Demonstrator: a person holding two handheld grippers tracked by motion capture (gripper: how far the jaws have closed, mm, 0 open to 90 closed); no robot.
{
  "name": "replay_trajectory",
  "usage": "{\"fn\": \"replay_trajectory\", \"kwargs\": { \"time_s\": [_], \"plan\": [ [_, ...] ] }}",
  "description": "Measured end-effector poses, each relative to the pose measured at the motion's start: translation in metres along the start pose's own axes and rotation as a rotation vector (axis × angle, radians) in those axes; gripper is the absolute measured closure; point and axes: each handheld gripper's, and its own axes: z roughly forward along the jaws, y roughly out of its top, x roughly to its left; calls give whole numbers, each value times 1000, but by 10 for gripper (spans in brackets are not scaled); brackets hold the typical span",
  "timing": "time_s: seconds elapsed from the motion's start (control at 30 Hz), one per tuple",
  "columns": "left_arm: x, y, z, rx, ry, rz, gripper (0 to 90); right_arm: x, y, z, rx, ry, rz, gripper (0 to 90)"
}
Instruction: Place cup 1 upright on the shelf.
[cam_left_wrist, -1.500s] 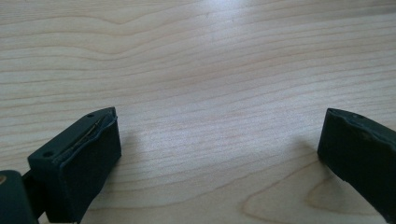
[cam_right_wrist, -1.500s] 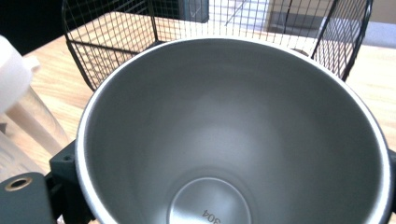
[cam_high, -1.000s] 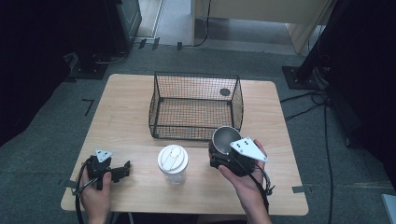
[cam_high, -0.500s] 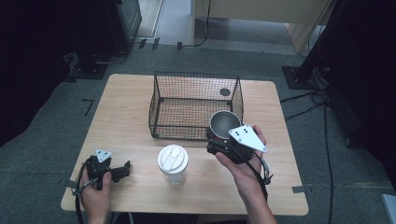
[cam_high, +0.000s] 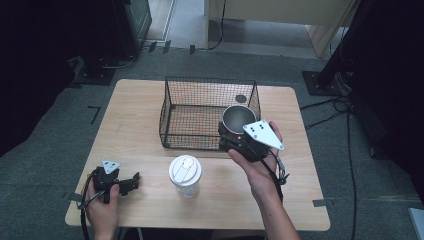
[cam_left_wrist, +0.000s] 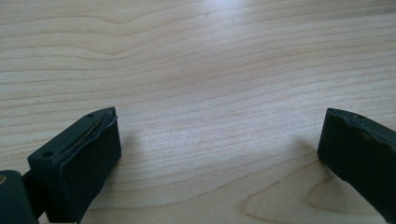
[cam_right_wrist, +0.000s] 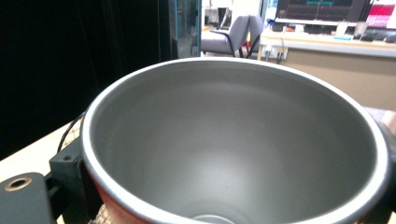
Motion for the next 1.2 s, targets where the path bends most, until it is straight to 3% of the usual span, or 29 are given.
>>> {"fn": "replay_trajectory", "kwargs": {
  "time_s": [0.2, 0.57, 0.67, 0.87, 1.03, 1.1, 1.2],
  "plan": [
    [0, 0, 0, 0, 0, 0, 0, -5, 7, 9, -12, -14, 11, 75],
    [0, 0, 0, 0, 0, 2, 0, -14, 10, 41, -100, -50, 7, 75],
    [0, 0, 0, -1, 0, 2, 0, -15, 10, 47, -98, -40, 20, 74],
    [0, 0, 0, -2, 1, 2, 0, -24, 4, 70, -115, -61, 63, 75],
    [0, 0, 0, -1, 0, 2, 0, -26, -2, 86, -114, -69, 53, 74],
    [0, 0, 0, 0, 0, 2, 0, -29, -3, 97, -108, -72, 77, 74],
    [0, 0, 0, 0, 0, 2, 0, -31, -5, 107, -105, -77, 77, 74]
  ]
}}
